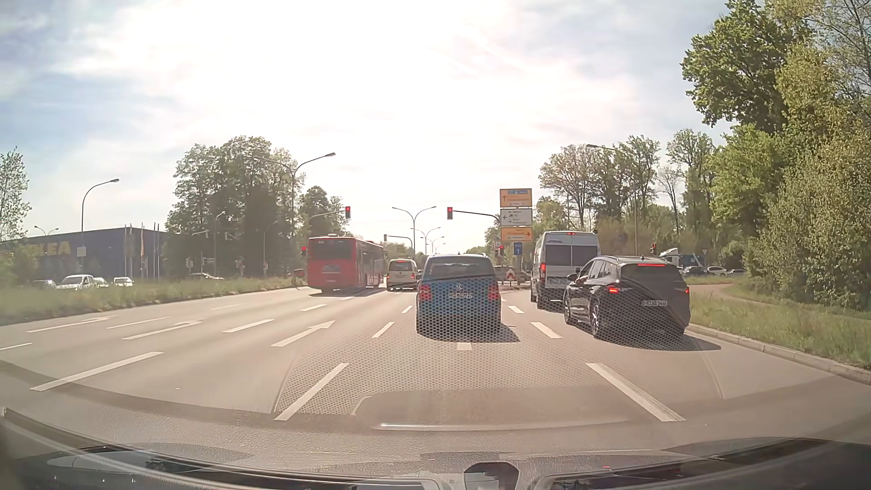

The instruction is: Follow the waypoints while adhering to traffic rules and regulations

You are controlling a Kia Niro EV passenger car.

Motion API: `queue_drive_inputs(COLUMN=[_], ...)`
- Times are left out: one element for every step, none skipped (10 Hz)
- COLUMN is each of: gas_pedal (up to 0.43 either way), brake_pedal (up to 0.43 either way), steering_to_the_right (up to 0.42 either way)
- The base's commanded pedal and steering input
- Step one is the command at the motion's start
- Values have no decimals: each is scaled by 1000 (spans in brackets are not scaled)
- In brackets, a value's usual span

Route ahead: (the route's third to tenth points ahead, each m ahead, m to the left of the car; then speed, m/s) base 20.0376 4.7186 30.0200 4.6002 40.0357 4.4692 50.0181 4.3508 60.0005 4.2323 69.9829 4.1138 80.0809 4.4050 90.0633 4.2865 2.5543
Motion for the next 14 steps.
queue_drive_inputs(gas_pedal=[0,0,0,0,0,0,0,0,0,0,0,0,0,0], brake_pedal=[122,122,116,116,110,85,73,55,49,37,30,30,24,18], steering_to_the_right=[-3,-3,-3,-3,-3,-3,-3,-3,-3,-3,-3,-3,-3,-3])
